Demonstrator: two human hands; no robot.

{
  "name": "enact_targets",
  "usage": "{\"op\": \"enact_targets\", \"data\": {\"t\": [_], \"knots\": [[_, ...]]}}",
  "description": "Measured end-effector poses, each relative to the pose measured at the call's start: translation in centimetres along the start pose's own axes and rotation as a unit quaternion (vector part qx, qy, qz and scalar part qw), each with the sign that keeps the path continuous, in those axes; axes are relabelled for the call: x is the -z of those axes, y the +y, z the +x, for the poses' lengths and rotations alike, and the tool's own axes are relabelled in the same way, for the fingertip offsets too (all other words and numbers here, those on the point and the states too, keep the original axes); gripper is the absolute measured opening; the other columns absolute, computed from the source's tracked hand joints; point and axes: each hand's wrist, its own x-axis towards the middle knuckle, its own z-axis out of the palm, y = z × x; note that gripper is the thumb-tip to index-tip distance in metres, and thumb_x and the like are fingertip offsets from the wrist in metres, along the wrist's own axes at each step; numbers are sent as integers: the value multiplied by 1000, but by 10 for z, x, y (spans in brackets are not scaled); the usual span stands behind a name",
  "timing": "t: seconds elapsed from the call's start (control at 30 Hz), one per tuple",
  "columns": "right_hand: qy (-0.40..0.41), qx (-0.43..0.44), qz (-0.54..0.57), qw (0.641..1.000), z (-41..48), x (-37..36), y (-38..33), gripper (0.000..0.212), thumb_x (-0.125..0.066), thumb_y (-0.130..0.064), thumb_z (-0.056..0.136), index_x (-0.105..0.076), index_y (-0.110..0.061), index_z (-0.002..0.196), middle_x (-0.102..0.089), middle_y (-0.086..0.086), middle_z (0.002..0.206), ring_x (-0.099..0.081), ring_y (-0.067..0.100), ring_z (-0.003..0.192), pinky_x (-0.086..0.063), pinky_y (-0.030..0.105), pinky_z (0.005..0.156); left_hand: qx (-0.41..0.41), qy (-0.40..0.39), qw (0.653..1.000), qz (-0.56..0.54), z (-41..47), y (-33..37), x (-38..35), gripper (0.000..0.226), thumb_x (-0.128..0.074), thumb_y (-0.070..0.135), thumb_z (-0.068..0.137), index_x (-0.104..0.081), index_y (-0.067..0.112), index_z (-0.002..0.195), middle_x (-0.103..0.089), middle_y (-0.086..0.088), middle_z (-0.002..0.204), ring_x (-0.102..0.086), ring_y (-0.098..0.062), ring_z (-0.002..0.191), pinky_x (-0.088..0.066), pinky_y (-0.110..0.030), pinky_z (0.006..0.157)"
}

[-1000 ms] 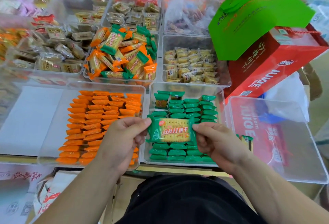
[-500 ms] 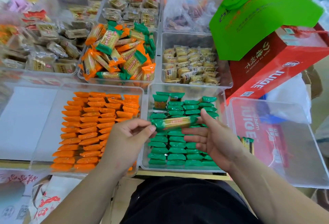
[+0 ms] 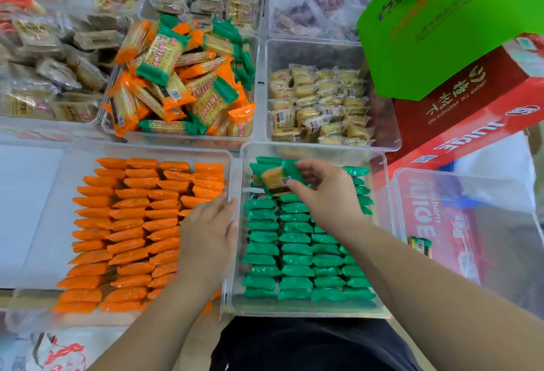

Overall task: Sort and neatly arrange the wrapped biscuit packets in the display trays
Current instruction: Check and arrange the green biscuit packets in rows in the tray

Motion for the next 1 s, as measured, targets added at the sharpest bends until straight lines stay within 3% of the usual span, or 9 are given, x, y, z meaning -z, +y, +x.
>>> {"op": "enact_targets", "data": {"t": [0.13,0.3,0.47,0.57,0.73,0.87,1.0], "knots": [[-61,118,-126,983,16,-28,12,30,-77,-17,85,-73,-17,114,-74,-3,107,-67,15,100,-53,30,91,-5,22,1000,-5,-3,-3,-10,48,-39,33,97,-65,9,131,-60,-10,139,-58,-31,121,-49,-50,98],[-121,150,-223,956,31,-55,34,24,-77,-17,84,-75,-20,108,-71,6,103,-61,27,104,-52,43,91,-17,57,998,-1,-5,-5,-16,46,-40,33,99,-66,11,130,-60,-8,140,-59,-29,120,-50,-48,95],[-113,244,-284,920,33,-72,51,22,-68,-18,84,-81,-28,99,-75,-11,108,-57,26,102,-46,43,87,-29,65,997,5,-4,-6,-17,46,-41,33,99,-65,10,130,-60,-9,139,-58,-28,118,-50,-48,93],[-117,265,-292,912,34,-69,52,29,-60,-19,84,-79,-28,104,-72,-8,113,-54,27,105,-44,45,90,-34,70,997,7,-3,-6,-18,46,-41,33,98,-65,9,130,-60,-10,138,-59,-29,117,-51,-47,92],[19,232,-307,923,48,-59,37,25,-71,-18,86,-75,-19,110,-68,-1,101,-57,30,98,-46,42,81,-35,71,997,5,-3,-8,-20,45,-42,33,99,-65,10,130,-60,-10,139,-60,-29,116,-51,-48,91],[-59,202,-416,884,61,-61,25,26,-67,-39,90,-73,-25,111,-67,-5,103,-49,27,108,-37,38,91,-37,75,996,11,-4,-8,-21,45,-43,32,98,-66,10,129,-61,-10,137,-61,-30,115,-52,-49,92],[-82,223,-445,864,65,-64,23,23,-66,-40,91,-74,-26,106,-64,-7,97,-46,25,108,-37,38,92,-39,76,996,18,-3,-8,-21,44,-42,32,98,-66,10,128,-62,-11,137,-61,-31,115,-52,-48,92]]}}
